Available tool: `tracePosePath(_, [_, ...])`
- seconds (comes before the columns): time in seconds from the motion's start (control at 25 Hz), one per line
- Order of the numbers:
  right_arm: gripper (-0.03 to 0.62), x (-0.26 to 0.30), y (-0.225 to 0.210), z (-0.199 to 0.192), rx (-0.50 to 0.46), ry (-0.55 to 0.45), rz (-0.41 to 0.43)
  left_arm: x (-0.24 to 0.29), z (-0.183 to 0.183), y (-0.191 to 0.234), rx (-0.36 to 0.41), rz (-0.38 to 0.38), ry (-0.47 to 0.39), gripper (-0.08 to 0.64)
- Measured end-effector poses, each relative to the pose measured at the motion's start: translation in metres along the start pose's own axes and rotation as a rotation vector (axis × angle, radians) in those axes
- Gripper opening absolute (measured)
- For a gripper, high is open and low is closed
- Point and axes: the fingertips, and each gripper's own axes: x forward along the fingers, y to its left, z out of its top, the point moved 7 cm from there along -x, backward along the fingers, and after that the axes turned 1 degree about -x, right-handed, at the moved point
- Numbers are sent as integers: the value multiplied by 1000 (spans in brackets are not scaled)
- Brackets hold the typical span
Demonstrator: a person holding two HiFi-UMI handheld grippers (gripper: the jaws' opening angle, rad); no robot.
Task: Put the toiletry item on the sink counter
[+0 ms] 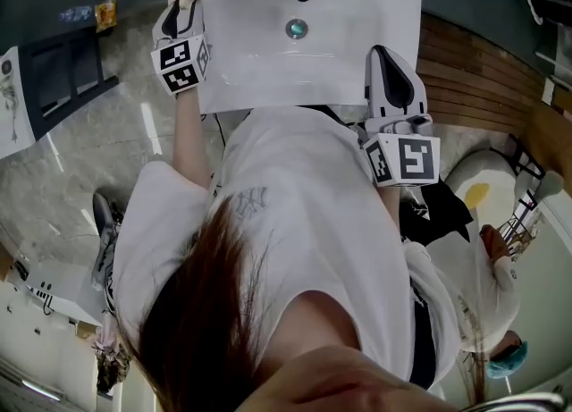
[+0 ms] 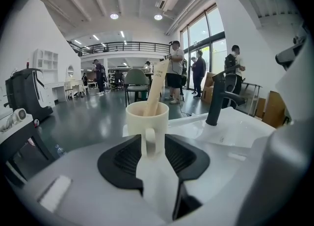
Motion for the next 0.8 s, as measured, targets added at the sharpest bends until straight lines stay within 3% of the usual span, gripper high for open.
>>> tracePosePath(0.4, [11, -1, -4, 0, 5, -7, -5, -23, 15, -4, 64, 1, -31, 133])
tracePosePath(0.8, [11, -5, -7, -3, 5, -9, -14, -50, 40, -20, 51, -22, -80, 123])
